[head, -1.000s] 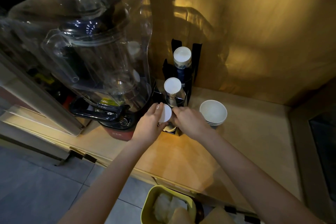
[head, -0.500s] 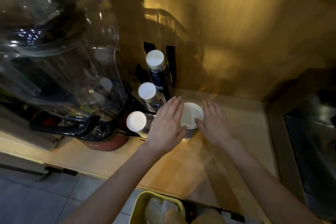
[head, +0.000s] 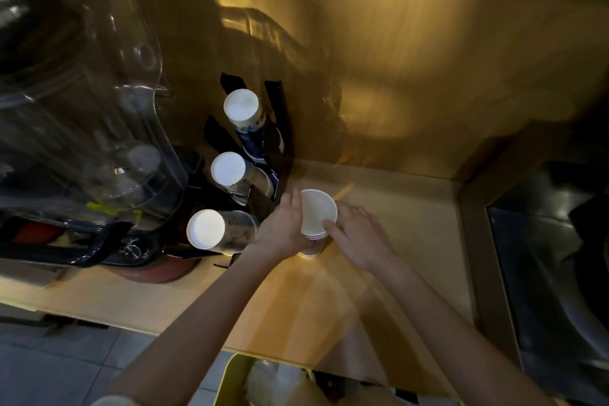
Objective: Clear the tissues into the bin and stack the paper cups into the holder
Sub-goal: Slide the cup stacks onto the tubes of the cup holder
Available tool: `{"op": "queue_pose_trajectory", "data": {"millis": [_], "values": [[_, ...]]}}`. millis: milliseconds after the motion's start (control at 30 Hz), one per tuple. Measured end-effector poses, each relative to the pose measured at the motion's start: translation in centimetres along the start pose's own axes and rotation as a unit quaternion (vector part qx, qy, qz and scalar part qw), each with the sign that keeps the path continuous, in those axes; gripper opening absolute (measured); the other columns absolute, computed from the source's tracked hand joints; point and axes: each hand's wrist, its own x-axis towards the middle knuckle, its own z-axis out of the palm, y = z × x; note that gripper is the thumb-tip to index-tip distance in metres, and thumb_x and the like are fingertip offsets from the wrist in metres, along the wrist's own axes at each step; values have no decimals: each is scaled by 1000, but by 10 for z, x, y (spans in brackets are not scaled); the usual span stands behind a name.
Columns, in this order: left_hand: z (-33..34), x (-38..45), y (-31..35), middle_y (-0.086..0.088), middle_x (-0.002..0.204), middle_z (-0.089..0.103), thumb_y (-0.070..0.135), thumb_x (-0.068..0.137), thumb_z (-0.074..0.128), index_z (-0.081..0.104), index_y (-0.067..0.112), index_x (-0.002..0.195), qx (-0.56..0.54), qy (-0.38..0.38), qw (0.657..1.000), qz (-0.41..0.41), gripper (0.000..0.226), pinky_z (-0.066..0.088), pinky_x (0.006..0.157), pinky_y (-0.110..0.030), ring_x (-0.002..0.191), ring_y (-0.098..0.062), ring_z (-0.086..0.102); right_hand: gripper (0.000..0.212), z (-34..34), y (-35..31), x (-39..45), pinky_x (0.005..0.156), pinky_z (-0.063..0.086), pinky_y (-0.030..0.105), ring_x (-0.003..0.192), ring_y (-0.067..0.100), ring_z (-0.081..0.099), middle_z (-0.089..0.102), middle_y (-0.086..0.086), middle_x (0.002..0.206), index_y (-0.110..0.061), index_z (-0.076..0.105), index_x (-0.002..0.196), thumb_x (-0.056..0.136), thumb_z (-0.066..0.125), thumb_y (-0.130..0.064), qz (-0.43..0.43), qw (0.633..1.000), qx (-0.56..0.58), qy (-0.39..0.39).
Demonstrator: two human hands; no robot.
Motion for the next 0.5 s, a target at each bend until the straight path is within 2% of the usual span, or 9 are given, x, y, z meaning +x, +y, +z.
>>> {"op": "queue_pose_trajectory", "data": {"millis": [67,100,167,233,300,400,500], "values": [[-6,-1,3,-15,135,37,34,63,80,14,8,139,-9,9,1000,-5,104,50,88,-43,115,-33,51,40,-5,3,1,94,45,42,110,33,56,64,14,118,-16,51,119,93,37,-44,23,996,83,-16],[-10,-2,4,-15,133,39,33,61,81,18,8,137,-14,16,1000,-4,102,50,88,-43,114,-33,52,38,-8,3,2,89,47,40,102,32,59,67,14,108,-16,56,110,94,36,-44,42,989,145,-14],[-23,-5,6,-15,130,41,32,61,81,22,7,135,-21,37,999,13,98,49,87,-44,112,-34,52,43,-14,0,7,70,48,35,75,29,62,66,13,79,-12,62,85,95,34,-44,103,957,271,-6],[-42,-13,10,-15,129,40,34,63,79,22,8,135,-28,73,996,49,96,49,86,-45,112,-35,52,58,-25,-8,14,50,48,29,51,24,60,62,14,63,-6,60,76,94,29,-52,201,897,390,-53],[-64,-25,16,-14,135,36,33,66,78,18,9,139,-37,111,988,96,97,49,89,-45,114,-34,50,76,-39,-14,19,43,50,25,45,23,62,65,18,61,0,60,82,88,22,-65,251,827,478,-156],[-89,-43,20,-13,144,30,28,71,75,14,9,142,-2,187,967,176,95,48,92,-39,123,-27,43,87,-61,-24,22,46,51,24,53,26,66,71,18,67,-2,62,91,79,16,-75,198,763,551,-275],[-101,-55,17,-13,143,26,11,74,72,17,5,141,64,246,933,254,87,46,95,-31,128,-18,26,81,-80,-40,25,38,48,22,49,25,66,71,14,65,-8,62,100,78,22,-76,121,721,609,-308]]}}
